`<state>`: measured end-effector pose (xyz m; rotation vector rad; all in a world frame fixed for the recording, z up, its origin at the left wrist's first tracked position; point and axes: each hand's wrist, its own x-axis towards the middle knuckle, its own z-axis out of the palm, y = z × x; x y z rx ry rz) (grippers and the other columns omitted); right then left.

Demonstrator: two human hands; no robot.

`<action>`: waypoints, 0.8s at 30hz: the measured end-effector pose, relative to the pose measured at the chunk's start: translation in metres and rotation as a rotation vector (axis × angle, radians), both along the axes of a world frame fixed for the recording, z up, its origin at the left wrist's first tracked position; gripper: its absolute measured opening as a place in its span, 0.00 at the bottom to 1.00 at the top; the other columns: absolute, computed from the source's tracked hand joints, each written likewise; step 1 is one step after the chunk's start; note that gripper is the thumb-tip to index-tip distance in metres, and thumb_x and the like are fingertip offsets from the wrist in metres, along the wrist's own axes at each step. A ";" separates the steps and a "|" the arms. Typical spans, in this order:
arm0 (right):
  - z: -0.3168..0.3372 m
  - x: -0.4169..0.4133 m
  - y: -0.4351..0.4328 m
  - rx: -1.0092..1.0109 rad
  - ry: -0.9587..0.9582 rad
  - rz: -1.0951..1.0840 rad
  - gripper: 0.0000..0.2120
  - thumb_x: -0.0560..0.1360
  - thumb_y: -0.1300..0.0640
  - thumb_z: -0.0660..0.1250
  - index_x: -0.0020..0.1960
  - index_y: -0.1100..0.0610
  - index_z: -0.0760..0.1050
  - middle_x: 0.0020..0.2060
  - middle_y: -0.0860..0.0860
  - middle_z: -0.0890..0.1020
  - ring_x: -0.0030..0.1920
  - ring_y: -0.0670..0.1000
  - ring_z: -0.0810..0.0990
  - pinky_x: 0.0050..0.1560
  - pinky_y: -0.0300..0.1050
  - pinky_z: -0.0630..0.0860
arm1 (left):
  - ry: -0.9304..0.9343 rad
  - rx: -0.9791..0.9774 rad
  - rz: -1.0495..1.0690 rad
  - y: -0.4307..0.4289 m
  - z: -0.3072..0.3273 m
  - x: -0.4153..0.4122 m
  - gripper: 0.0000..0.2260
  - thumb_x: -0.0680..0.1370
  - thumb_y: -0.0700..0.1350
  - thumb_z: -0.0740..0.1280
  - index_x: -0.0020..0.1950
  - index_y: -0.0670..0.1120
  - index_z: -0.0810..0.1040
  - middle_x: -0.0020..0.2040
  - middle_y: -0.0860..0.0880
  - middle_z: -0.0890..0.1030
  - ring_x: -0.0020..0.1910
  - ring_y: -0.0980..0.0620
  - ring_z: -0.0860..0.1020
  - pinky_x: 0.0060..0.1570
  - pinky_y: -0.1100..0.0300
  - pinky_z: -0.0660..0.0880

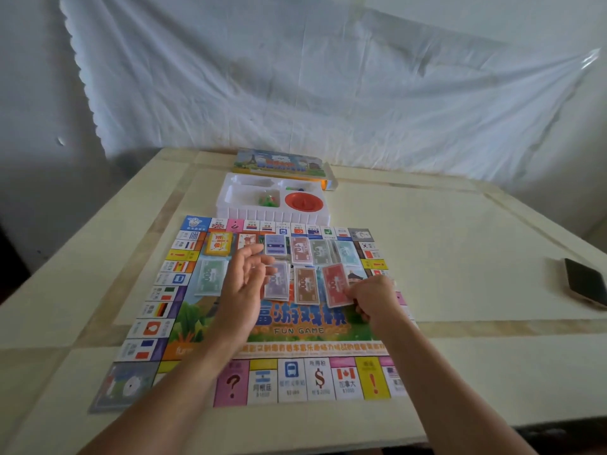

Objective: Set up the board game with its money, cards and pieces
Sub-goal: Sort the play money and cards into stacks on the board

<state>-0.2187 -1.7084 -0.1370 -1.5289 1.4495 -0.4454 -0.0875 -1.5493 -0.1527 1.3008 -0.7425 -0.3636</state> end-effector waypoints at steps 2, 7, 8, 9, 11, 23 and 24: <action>-0.007 0.005 -0.004 -0.053 0.038 0.001 0.03 0.73 0.63 0.68 0.44 0.62 0.74 0.34 0.55 0.78 0.29 0.51 0.75 0.29 0.42 0.72 | 0.005 -0.015 0.011 0.000 -0.002 0.002 0.10 0.82 0.38 0.56 0.61 0.46 0.71 0.52 0.47 0.79 0.49 0.52 0.80 0.52 0.60 0.76; -0.012 0.012 -0.001 -0.245 0.198 0.050 0.04 0.73 0.63 0.64 0.48 0.62 0.74 0.40 0.55 0.80 0.41 0.55 0.81 0.38 0.47 0.78 | 0.006 -0.024 0.036 0.001 -0.002 0.006 0.10 0.82 0.37 0.56 0.61 0.44 0.71 0.50 0.47 0.80 0.46 0.57 0.80 0.48 0.62 0.77; -0.011 0.013 0.001 -0.264 0.232 0.063 0.04 0.74 0.63 0.63 0.49 0.62 0.74 0.40 0.55 0.80 0.42 0.56 0.81 0.39 0.48 0.78 | 0.010 -0.021 0.035 0.001 -0.003 0.005 0.10 0.82 0.37 0.56 0.60 0.45 0.72 0.50 0.47 0.80 0.45 0.57 0.80 0.47 0.63 0.77; -0.010 0.014 0.002 -0.277 0.255 0.085 0.04 0.75 0.63 0.62 0.49 0.62 0.74 0.41 0.55 0.79 0.43 0.56 0.81 0.39 0.48 0.78 | 0.013 -0.017 0.036 0.002 -0.003 0.005 0.09 0.82 0.37 0.56 0.60 0.46 0.72 0.50 0.47 0.80 0.45 0.57 0.80 0.46 0.62 0.77; -0.007 0.015 0.006 -0.303 0.291 0.127 0.04 0.75 0.64 0.61 0.49 0.60 0.73 0.41 0.54 0.78 0.44 0.56 0.80 0.38 0.47 0.77 | 0.023 -0.008 0.039 0.002 -0.003 0.004 0.09 0.82 0.37 0.56 0.59 0.47 0.72 0.51 0.47 0.80 0.45 0.57 0.80 0.46 0.63 0.77; 0.000 0.013 0.023 -0.527 0.561 0.327 0.04 0.76 0.62 0.58 0.49 0.58 0.71 0.41 0.53 0.76 0.41 0.54 0.76 0.35 0.44 0.70 | 0.027 0.021 0.065 0.001 -0.002 0.002 0.09 0.82 0.37 0.56 0.59 0.46 0.72 0.50 0.46 0.80 0.42 0.58 0.79 0.43 0.64 0.77; 0.001 0.012 0.024 -0.559 0.603 0.344 0.03 0.76 0.62 0.58 0.48 0.57 0.71 0.40 0.52 0.76 0.40 0.53 0.77 0.35 0.43 0.69 | 0.033 0.018 0.074 0.001 0.000 0.002 0.09 0.82 0.37 0.56 0.59 0.45 0.72 0.50 0.46 0.80 0.42 0.59 0.79 0.43 0.65 0.77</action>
